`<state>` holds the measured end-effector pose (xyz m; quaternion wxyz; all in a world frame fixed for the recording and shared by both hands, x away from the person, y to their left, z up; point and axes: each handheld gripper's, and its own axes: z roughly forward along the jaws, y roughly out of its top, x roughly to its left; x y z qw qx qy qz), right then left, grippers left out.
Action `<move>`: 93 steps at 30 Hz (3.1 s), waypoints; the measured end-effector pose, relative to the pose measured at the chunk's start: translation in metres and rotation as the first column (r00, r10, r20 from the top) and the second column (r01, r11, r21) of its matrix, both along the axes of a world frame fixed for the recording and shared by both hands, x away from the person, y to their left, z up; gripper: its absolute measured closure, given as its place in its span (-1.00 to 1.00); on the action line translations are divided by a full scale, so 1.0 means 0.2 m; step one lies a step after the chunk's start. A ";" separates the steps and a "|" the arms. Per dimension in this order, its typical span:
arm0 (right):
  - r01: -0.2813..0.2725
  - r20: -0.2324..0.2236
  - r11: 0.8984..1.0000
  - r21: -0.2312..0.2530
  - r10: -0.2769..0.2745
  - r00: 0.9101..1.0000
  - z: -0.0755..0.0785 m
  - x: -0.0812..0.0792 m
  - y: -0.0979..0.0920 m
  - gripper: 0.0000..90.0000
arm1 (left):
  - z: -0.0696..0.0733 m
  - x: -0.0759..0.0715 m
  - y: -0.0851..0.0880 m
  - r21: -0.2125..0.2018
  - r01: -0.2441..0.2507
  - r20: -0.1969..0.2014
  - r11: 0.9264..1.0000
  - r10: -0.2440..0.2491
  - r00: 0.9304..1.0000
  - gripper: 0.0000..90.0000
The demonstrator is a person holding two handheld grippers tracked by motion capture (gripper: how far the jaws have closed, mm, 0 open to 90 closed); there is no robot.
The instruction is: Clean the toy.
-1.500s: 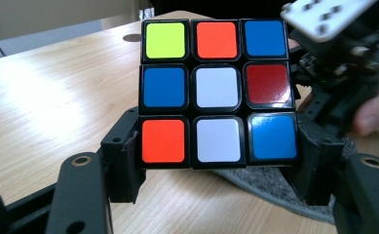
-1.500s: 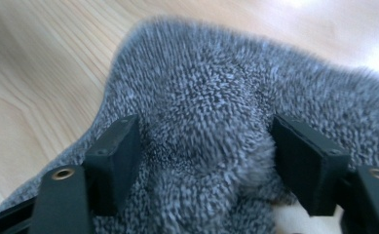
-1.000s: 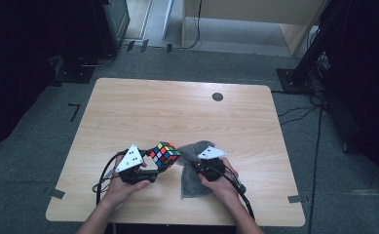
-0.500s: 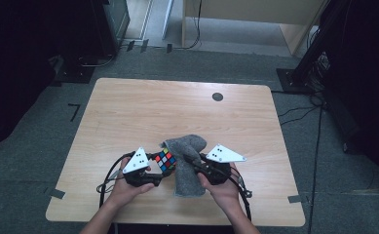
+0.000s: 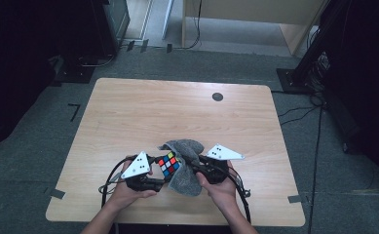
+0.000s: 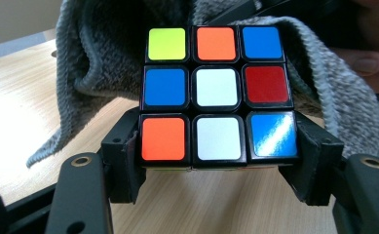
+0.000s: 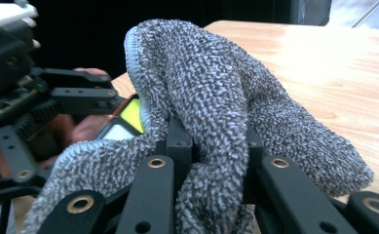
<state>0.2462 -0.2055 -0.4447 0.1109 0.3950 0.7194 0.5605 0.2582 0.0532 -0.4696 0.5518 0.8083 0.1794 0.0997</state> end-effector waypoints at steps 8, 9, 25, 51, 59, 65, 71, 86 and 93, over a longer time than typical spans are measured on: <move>0.006 0.024 1.000 0.008 -0.006 1.000 0.03 -0.02 0.01 0.67 | 0.02 -0.03 -0.01 0.000 0.021 0.046 1.000 -0.021 0.999 -0.24; 0.020 0.008 1.000 -0.002 -0.020 1.000 0.01 0.00 0.00 0.67 | 0.03 -0.03 0.00 -0.005 0.018 0.048 1.000 -0.018 0.999 -0.24; 0.048 -0.016 0.999 0.012 -0.048 0.999 -0.02 0.01 -0.02 0.67 | 0.04 -0.01 0.04 -0.059 -0.008 0.022 0.998 0.010 1.000 -0.24; 0.044 0.017 0.998 0.040 -0.045 0.999 0.03 -0.02 -0.02 0.66 | 0.05 -0.01 0.06 -0.108 -0.003 0.023 0.994 0.005 1.000 -0.24; 0.014 0.072 0.999 0.041 -0.017 0.997 0.08 -0.05 0.02 0.66 | 0.06 -0.02 0.05 -0.108 0.007 0.027 0.994 -0.004 1.000 -0.24; 0.029 0.069 0.999 0.023 -0.030 0.997 0.06 -0.05 0.01 0.66 | 0.05 -0.01 0.05 -0.097 -0.014 0.020 0.995 0.016 1.000 -0.24; -0.001 0.121 1.000 0.027 -0.002 0.993 0.11 -0.08 0.04 0.66 | 0.05 -0.02 0.04 -0.103 0.001 0.023 0.995 0.001 1.000 -0.24; 0.027 0.058 0.999 0.032 -0.029 0.998 0.05 -0.04 0.01 0.65 | 0.06 -0.01 0.06 -0.102 -0.018 0.021 0.995 0.021 1.000 -0.24; 0.021 0.057 0.999 0.049 -0.024 0.998 0.05 -0.05 0.02 0.65 | 0.06 0.00 0.06 -0.086 -0.030 0.023 0.996 0.032 0.999 -0.24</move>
